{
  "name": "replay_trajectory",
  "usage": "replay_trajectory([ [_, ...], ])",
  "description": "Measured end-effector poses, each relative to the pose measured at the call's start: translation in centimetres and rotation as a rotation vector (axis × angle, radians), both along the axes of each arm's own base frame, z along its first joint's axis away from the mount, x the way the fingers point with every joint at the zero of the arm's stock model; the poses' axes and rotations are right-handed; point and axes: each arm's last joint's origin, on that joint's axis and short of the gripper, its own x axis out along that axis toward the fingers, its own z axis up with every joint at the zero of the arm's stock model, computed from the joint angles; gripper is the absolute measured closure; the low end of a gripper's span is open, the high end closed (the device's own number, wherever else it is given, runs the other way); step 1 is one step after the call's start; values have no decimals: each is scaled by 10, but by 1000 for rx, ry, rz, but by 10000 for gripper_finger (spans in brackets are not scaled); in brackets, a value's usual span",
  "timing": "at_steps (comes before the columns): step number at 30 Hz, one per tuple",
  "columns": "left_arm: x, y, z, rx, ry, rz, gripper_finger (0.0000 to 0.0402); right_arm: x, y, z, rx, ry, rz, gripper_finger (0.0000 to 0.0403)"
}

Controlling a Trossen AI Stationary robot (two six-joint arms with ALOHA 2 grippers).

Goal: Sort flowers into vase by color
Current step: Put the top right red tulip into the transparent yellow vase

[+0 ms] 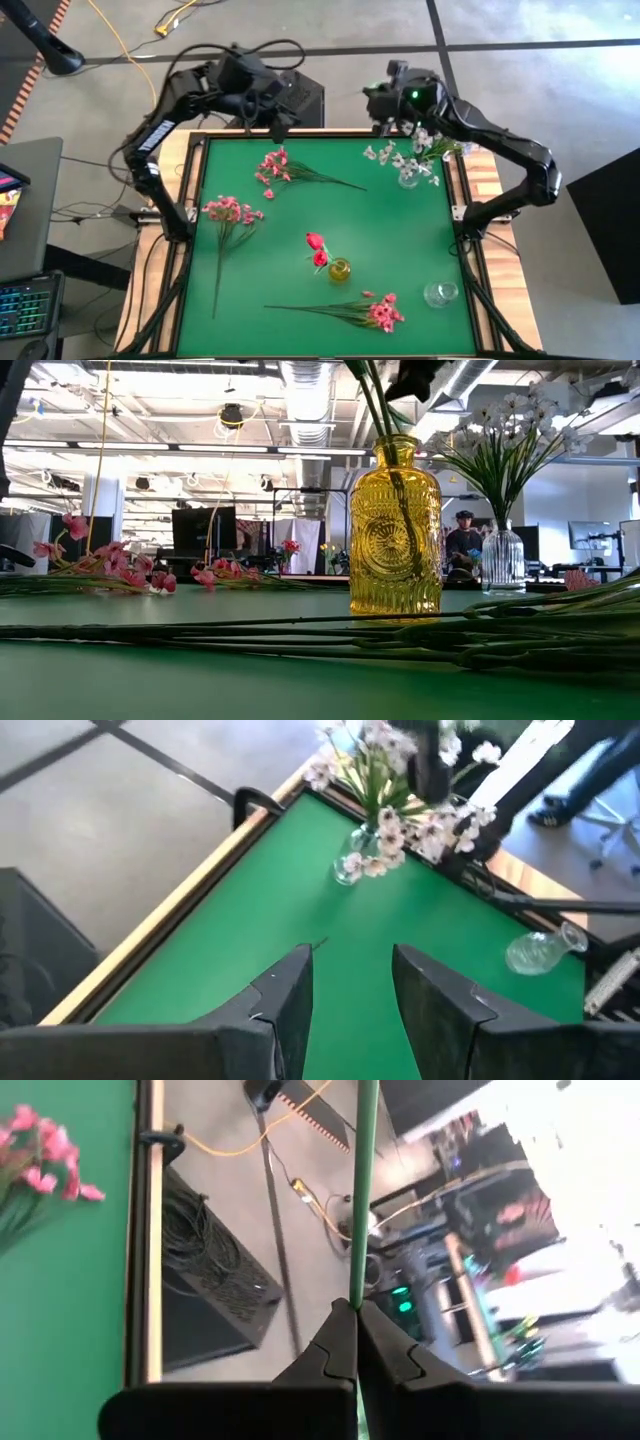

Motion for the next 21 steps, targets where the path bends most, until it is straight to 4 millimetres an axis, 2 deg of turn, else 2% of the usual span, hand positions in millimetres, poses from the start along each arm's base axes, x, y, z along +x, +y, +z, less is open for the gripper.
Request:
replay_trajectory([
  [4,-18,-8,1,-23,-2,43,274,12,24,0,-101,97,53,380],
  [8,-33,-15,-12,-85,-21,92,274,22,50,1,-179,141,129,380],
  [10,-35,-17,-21,-138,-97,100,274,26,62,3,-214,150,152,380],
  [17,-19,-24,-71,-479,-422,6,274,34,99,4,-323,219,240,379],
  [21,-7,-31,-99,-614,-520,-41,274,36,119,4,-390,268,258,379],
])
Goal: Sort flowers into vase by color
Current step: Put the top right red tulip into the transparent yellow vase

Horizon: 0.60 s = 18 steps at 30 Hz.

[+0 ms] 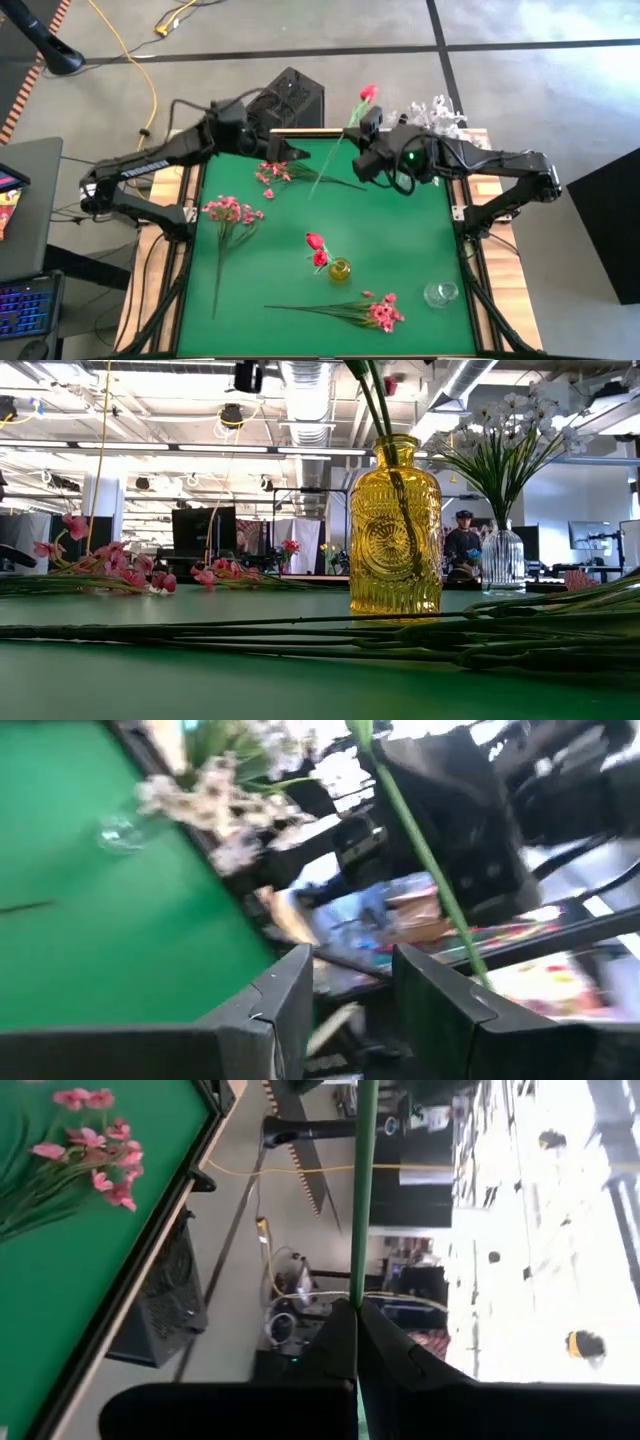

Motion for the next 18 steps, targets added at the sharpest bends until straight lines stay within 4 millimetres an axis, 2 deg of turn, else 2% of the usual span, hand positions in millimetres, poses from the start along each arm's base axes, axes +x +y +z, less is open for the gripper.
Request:
replay_trajectory([
  [3,7,-5,-11,-52,-73,-22,274,0,13,-1,-26,32,31,379],
  [8,15,-14,-16,-83,-161,-65,274,0,26,-3,-32,56,74,379],
  [12,19,-26,-15,-88,-175,-46,274,0,30,-4,-34,61,89,379],
  [18,32,-39,-20,-124,-190,-58,274,13,34,-15,-77,128,89,379],
])
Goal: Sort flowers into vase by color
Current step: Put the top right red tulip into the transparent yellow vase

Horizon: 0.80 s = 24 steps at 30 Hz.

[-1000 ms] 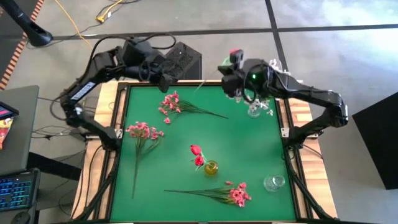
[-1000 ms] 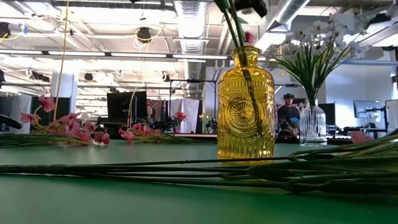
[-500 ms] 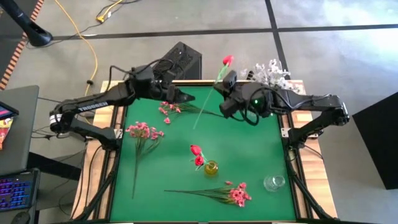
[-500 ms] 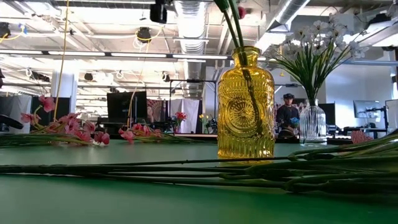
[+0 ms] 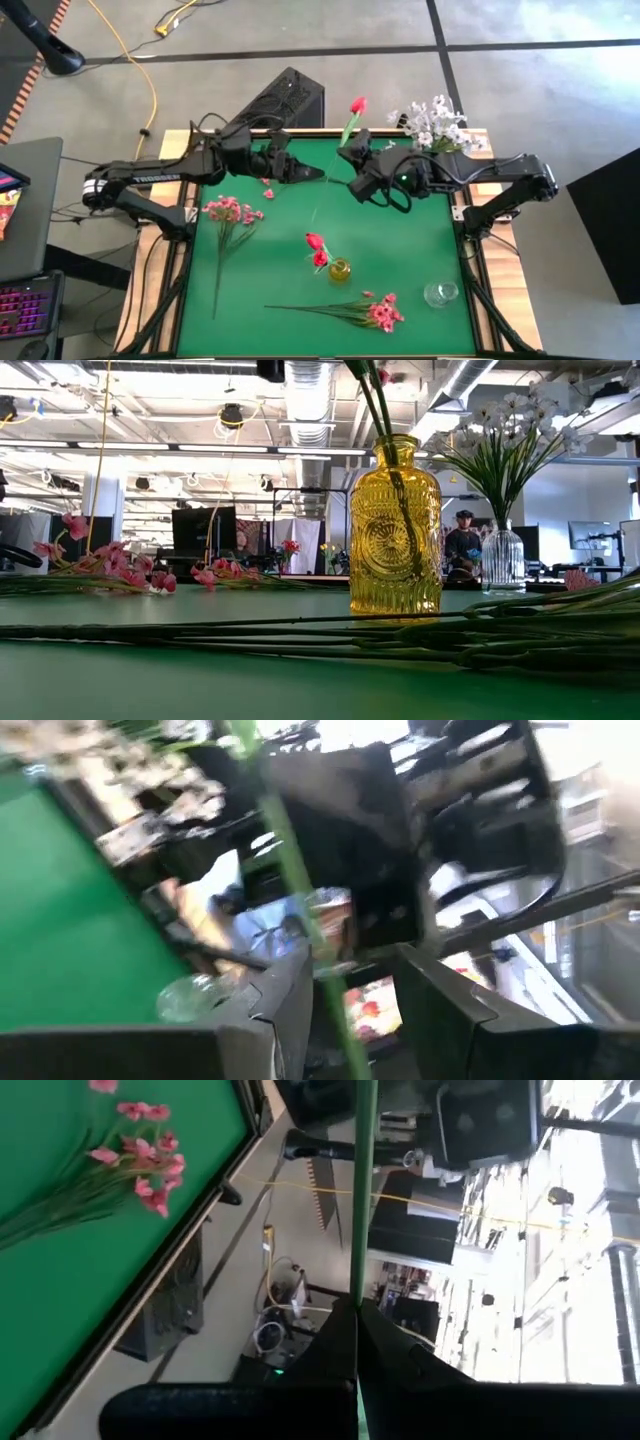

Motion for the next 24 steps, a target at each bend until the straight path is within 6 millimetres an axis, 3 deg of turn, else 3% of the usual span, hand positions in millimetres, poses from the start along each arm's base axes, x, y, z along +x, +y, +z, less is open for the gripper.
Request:
replay_trajectory([
  [9,12,0,-13,-50,49,-6,274,17,5,-15,-41,53,-32,379],
  [17,14,0,-14,-54,50,-14,277,16,12,-15,-44,54,-9,379],
  [24,14,0,-14,-53,55,-22,326,16,14,-15,-42,52,0,379],
])
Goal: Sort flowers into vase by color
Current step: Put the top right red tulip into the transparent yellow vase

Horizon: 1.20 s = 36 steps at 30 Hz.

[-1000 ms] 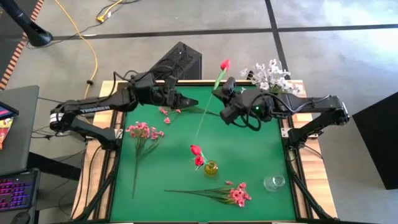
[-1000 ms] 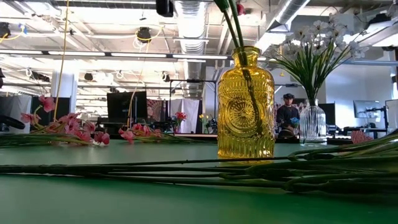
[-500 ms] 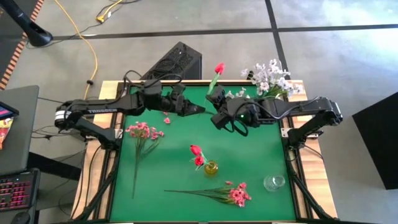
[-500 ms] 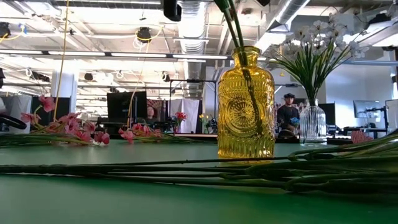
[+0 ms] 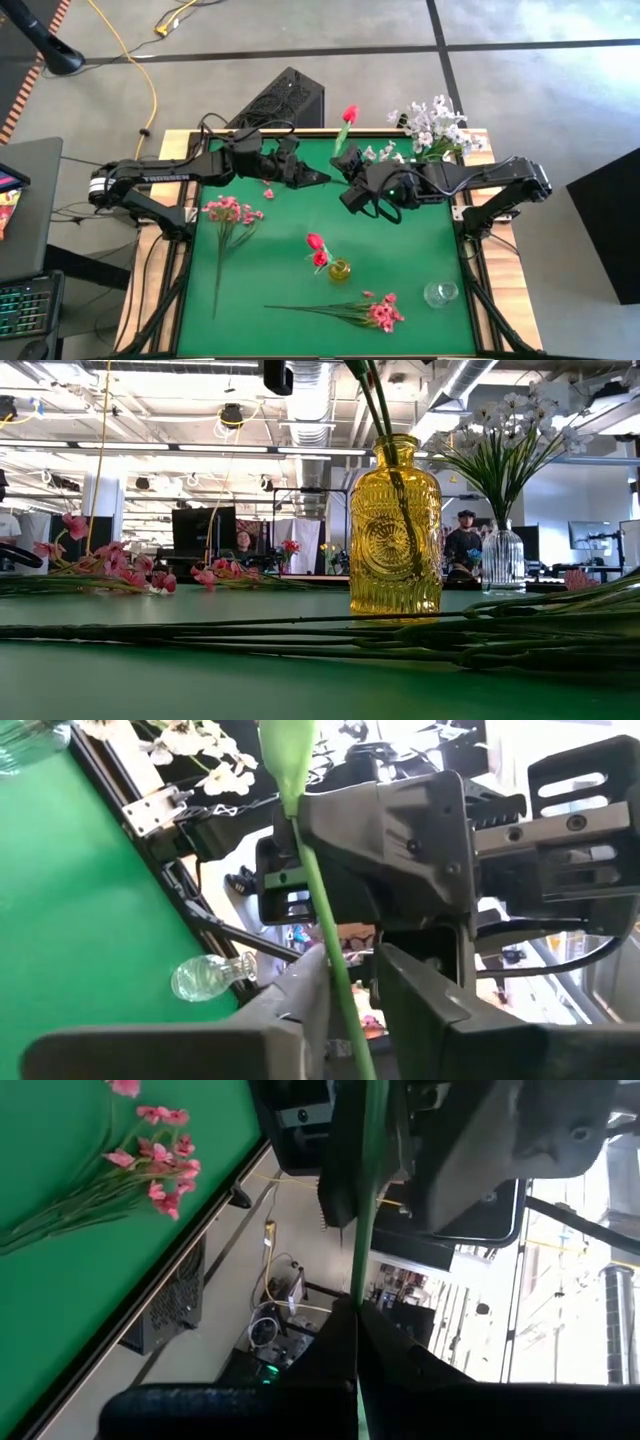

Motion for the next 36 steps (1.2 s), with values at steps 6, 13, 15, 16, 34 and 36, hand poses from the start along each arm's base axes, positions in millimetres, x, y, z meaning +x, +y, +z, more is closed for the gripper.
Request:
replay_trajectory([
  [6,0,0,0,4,-3,-3,372,1,2,3,5,-33,9,379],
  [13,0,0,0,11,-1,13,399,0,10,2,2,-26,31,369],
  [15,0,0,0,11,-1,22,400,1,10,3,-5,-21,51,360],
  [16,0,0,0,11,-1,26,400,1,10,3,-13,-21,56,355],
  [34,-6,28,6,87,-62,207,401,-31,27,29,198,-217,94,202],
  [36,-7,32,7,110,-69,218,401,-43,22,36,286,-280,55,184],
])
